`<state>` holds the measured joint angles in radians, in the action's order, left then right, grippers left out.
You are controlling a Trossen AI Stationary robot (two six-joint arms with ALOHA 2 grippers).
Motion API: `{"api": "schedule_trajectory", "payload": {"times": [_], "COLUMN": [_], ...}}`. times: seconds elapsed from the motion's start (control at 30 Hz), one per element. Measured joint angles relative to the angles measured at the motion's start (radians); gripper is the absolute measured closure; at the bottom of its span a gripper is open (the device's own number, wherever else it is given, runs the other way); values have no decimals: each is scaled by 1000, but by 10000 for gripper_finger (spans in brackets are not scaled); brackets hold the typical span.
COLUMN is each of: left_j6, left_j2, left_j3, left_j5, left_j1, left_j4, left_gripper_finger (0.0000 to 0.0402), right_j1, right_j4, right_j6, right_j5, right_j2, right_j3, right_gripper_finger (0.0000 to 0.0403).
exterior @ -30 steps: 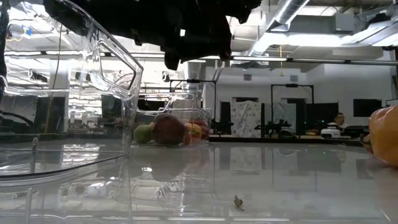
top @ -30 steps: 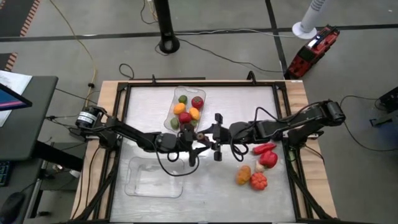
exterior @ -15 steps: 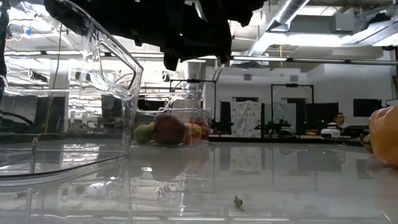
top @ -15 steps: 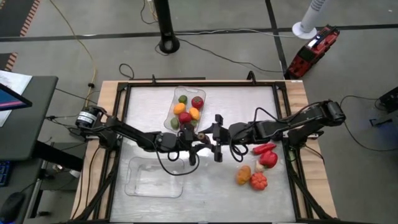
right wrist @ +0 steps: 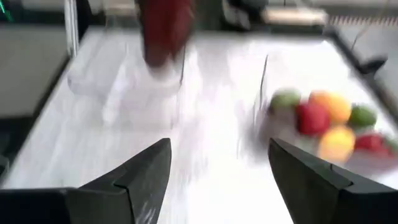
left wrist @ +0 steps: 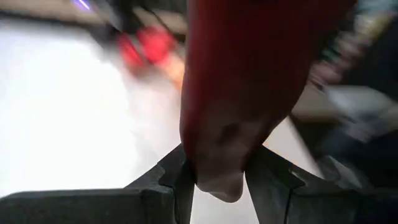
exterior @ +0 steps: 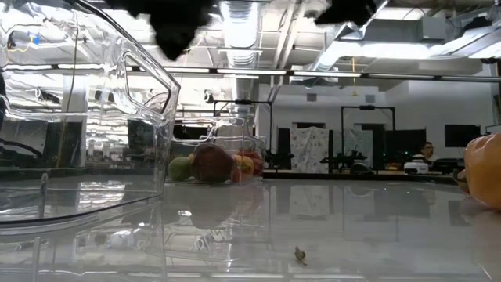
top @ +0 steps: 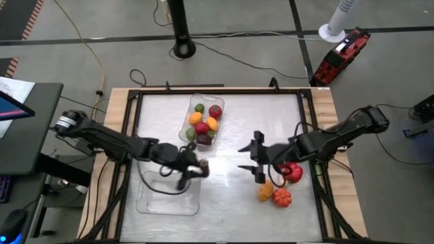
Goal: Sort produce into baskets
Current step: Put the left chili pepper into the bottom transparent bin, then put the chili pepper into the bottom transparent bin
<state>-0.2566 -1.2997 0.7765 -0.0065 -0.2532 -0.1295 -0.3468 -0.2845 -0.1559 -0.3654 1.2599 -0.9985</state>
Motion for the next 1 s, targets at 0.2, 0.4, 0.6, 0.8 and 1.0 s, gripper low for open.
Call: {"api": "schedule_trajectory", "payload": {"times": [0.2, 0.4, 0.6, 0.8, 1.0], "left_j6": [-247, -397, -496, -580, -587], "left_j2": [133, 122, 120, 120, 121], "left_j3": [0, 1, 0, -14, -14], "left_j5": [185, 13, -72, -88, -116], "left_j1": [-86, -213, -292, -361, -341], "left_j4": [273, 423, 545, 553, 543], "left_gripper_finger": [290, 283, 217, 153, 121], "right_j1": [-48, -86, -108, -201, -171], "right_j4": [-144, -295, -435, -443, -685], "right_j6": [-127, -253, -383, -344, -478], "right_j5": [-31, -24, 73, 91, 64], "right_j2": [4, 4, 4, 29, 82], "right_j3": [20, 19, 22, 85, 93], "right_gripper_finger": [106, 106, 106, 106, 106]}}
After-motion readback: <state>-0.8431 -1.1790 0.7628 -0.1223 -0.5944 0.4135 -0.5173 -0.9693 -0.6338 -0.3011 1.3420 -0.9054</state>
